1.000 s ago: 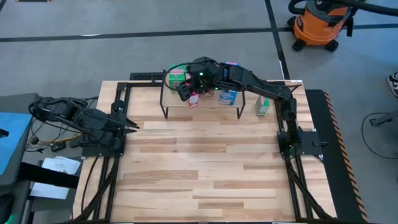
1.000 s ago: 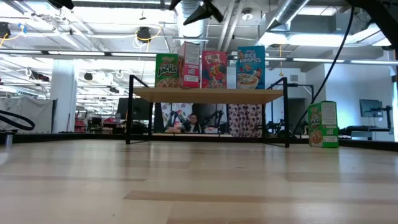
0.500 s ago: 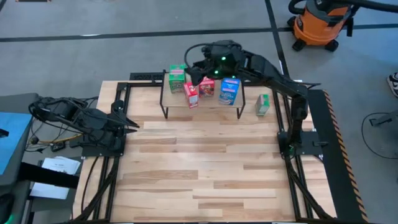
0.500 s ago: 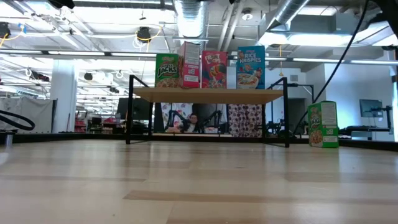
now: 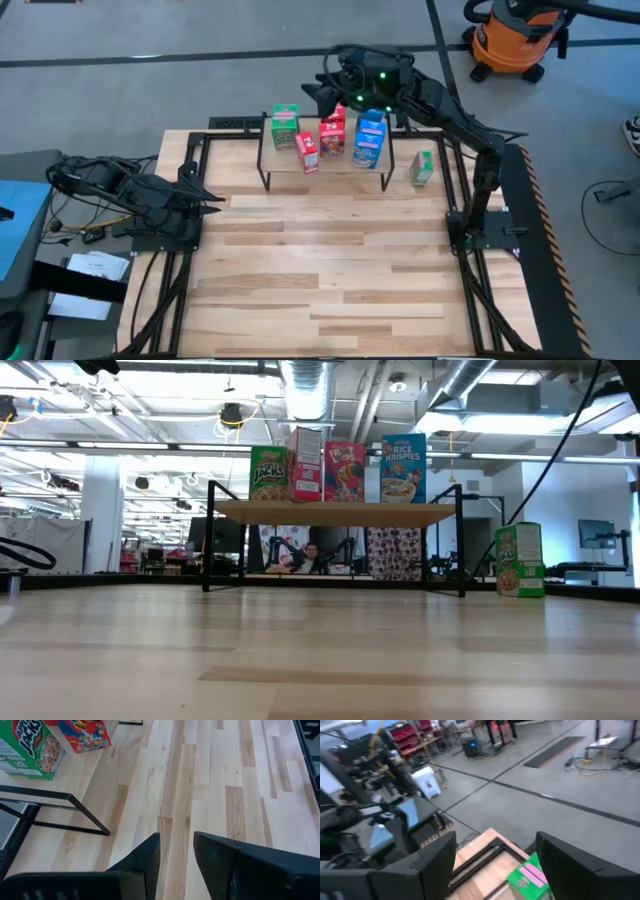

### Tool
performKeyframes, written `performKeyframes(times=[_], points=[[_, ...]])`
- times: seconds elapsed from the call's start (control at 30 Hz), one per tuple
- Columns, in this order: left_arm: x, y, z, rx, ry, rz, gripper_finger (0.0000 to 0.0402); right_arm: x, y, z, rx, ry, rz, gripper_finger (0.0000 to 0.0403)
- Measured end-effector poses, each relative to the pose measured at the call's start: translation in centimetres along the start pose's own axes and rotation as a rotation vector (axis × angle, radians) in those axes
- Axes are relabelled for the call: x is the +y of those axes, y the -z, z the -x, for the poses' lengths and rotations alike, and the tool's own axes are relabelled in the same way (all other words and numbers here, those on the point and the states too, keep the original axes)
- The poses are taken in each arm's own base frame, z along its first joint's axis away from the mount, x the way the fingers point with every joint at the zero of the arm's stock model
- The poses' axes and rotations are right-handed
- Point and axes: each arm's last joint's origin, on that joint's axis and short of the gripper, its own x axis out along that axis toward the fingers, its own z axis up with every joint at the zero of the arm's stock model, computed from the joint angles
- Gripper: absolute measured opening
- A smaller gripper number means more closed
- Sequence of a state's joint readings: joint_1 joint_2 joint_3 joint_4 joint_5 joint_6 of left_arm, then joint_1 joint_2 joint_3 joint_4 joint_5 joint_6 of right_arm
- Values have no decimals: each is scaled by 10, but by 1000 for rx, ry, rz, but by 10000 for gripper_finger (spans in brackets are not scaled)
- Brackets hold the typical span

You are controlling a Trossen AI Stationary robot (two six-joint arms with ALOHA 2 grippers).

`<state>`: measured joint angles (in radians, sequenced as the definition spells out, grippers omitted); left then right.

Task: Stack cereal on shelf
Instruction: Put the red cereal box on the shelf aligned with the other red cereal box

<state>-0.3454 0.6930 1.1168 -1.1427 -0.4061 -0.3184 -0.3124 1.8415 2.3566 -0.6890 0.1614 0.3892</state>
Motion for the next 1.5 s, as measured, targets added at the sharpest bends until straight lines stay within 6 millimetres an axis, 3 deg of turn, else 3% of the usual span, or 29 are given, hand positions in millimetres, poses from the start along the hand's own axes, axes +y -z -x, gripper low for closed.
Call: performKeyframes(times=[0.17,0.37,0.8,1.1,1.5], points=[[0,0,0,0,-1,1,108,-4,6,0,64,39,-14,297],[0,0,0,0,-1,1,108,-9,30,-3,240,166,-101,297],[0,0,0,0,-1,1,108,16,96,-17,443,233,-171,297],[0,0,0,-1,-1,1,108,22,123,-25,479,263,-196,297],[0,0,0,0,-1,0,108,32,155,-57,471,215,-184,297]])
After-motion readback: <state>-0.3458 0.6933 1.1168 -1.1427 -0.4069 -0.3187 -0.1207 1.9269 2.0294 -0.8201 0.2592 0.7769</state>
